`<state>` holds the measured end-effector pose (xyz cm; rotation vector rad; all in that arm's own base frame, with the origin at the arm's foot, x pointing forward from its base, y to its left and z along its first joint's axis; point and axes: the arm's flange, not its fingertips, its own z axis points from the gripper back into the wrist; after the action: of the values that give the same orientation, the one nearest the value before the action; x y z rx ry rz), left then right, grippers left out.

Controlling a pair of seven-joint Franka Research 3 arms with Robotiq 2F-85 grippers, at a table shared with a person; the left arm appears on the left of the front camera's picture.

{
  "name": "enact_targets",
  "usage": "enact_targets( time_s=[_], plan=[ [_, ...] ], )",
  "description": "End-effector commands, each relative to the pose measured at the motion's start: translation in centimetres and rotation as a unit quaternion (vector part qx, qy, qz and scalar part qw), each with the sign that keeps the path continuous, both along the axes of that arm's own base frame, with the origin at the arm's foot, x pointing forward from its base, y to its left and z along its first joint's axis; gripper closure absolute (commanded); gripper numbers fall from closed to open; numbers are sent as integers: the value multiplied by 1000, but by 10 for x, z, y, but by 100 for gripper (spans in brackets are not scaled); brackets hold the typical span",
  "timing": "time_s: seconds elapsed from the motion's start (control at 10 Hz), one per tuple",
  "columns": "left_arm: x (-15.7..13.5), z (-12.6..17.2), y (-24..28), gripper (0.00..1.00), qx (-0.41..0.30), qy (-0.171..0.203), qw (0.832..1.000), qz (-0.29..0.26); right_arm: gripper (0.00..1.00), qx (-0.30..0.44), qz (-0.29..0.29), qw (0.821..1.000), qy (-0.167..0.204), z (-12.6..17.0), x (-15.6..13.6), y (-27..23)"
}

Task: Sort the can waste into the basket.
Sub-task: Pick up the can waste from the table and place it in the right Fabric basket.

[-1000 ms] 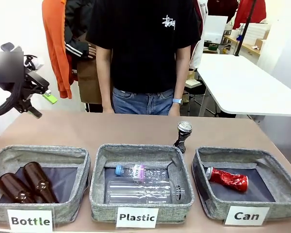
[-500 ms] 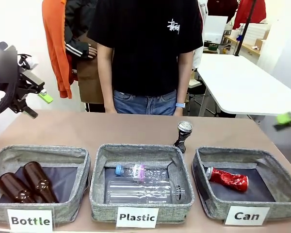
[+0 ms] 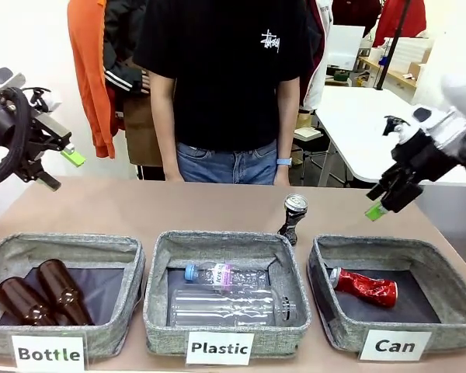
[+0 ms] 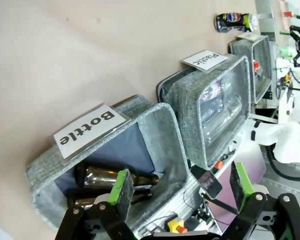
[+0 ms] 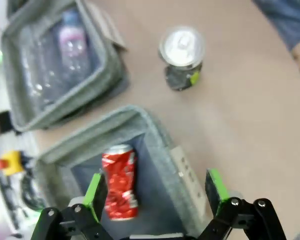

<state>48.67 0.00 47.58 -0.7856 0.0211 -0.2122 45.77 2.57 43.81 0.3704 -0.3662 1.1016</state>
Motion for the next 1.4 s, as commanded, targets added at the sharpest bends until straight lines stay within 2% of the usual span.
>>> enact_targets(
  time_s=[0.0, 0.1, 0.3, 0.4, 0.7, 0.8, 1.0, 1.3],
  plan=[
    [-4, 1, 0, 0, -7, -3, 1000, 2, 0, 94, -31, 994, 46, -6, 7, -21],
    [-4, 1, 0, 0, -7, -3, 1000, 2, 0, 0, 0, 1000, 0, 0, 0, 0],
    [-4, 1, 0, 0, -7, -3, 1000, 2, 0, 0, 0, 1000, 0, 0, 0, 0],
    [-4, 1, 0, 0, -7, -3, 1000, 2, 0, 18, -5, 1000, 8, -11, 4, -6],
    [-4, 1, 0, 0, -7, -3, 1000, 2, 0, 56, 29, 998, -22, -26, 57, -12],
    [-4, 1, 0, 0, -7, -3, 1000, 2, 0, 70, 66, 995, -22, -34, 76, -11],
    [-4, 1, 0, 0, -7, -3, 1000, 2, 0, 62, 86, 994, -29, -44, 96, -4],
    [-4, 1, 0, 0, -7, -3, 1000, 2, 0, 47, 153, 987, -32, -70, 126, 9]
  ],
)
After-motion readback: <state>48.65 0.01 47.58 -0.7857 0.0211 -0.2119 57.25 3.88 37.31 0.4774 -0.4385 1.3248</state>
